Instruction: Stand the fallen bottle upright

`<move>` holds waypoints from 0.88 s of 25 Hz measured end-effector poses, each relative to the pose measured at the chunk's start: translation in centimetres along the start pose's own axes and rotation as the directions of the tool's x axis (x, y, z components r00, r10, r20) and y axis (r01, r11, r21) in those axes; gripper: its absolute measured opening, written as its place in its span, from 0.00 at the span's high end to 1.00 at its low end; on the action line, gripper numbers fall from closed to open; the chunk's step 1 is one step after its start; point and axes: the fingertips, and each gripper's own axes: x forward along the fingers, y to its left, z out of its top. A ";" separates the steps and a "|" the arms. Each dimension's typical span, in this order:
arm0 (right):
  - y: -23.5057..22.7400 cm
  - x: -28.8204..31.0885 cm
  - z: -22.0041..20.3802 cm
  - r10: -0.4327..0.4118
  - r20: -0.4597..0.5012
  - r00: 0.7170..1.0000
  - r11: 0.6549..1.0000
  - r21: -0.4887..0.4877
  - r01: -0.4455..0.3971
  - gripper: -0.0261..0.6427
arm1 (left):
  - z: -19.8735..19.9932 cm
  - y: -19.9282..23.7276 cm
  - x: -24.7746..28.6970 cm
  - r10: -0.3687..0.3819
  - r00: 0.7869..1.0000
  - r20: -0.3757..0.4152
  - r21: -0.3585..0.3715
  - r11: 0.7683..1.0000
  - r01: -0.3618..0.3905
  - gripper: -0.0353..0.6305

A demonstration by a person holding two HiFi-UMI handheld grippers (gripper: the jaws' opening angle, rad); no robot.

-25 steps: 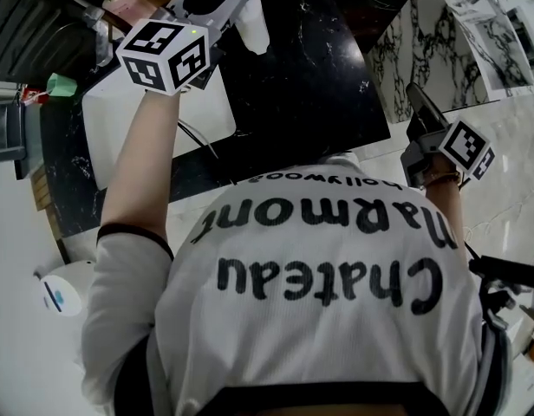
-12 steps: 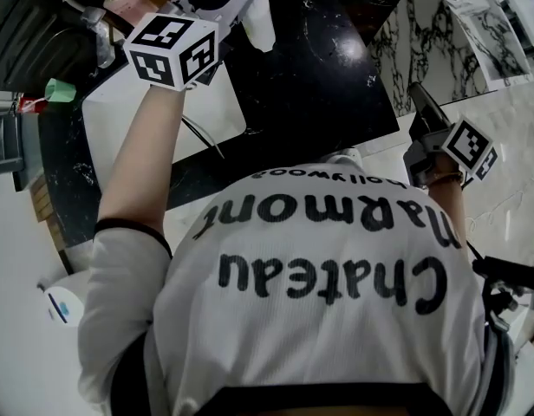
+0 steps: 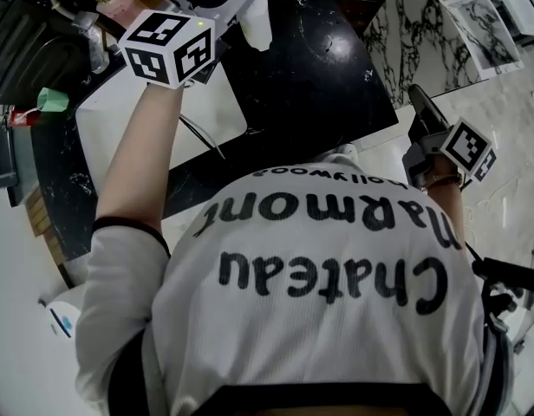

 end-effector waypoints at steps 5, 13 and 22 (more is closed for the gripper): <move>0.0 -0.8 -0.6 -0.010 0.011 1.000 1.000 0.009 0.010 0.93 | 0.3 0.0 -0.2 -0.024 1.000 0.018 -0.034 0.999 0.025 0.71; -0.6 -2.5 -1.5 -0.064 0.023 0.998 0.998 0.024 0.063 0.93 | 0.8 -0.4 -0.5 -0.045 0.998 0.041 -0.066 0.997 0.047 0.68; -2.5 -4.5 -3.1 -0.092 0.040 0.995 0.993 0.073 0.088 0.93 | 0.9 -0.7 -2.3 0.018 0.998 0.064 -0.072 0.997 -0.014 0.66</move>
